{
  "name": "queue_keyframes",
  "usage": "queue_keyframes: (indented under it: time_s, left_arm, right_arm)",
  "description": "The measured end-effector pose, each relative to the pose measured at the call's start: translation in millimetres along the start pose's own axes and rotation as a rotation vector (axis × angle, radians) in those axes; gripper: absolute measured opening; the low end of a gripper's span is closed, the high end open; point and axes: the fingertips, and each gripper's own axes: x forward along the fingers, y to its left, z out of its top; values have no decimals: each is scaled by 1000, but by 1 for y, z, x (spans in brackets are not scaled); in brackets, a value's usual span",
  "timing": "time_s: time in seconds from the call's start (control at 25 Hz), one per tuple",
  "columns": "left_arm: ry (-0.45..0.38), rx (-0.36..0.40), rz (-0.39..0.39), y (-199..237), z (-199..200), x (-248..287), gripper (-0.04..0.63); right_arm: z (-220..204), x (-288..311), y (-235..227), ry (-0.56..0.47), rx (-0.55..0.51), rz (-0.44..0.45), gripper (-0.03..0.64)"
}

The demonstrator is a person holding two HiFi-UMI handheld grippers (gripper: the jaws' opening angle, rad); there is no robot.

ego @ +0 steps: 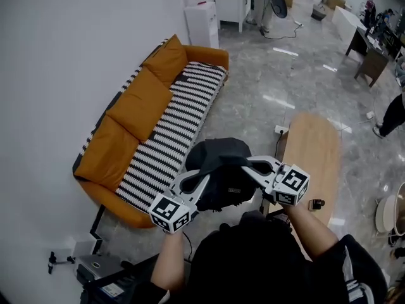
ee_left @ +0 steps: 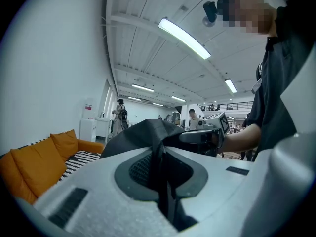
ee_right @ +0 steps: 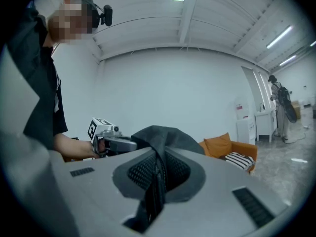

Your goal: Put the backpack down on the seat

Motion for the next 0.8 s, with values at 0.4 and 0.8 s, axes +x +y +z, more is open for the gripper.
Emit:
queue_keyframes:
  time_s: [0.4,0.8]
  left_arm:
    - [13,0,-43,16,2,21,38]
    - [29,-1,-64,65,13,72,38]
  right_arm:
    - [-1,4,-23,-15,21,-31,35]
    - [10,27,-86,-33,31,-34,35]
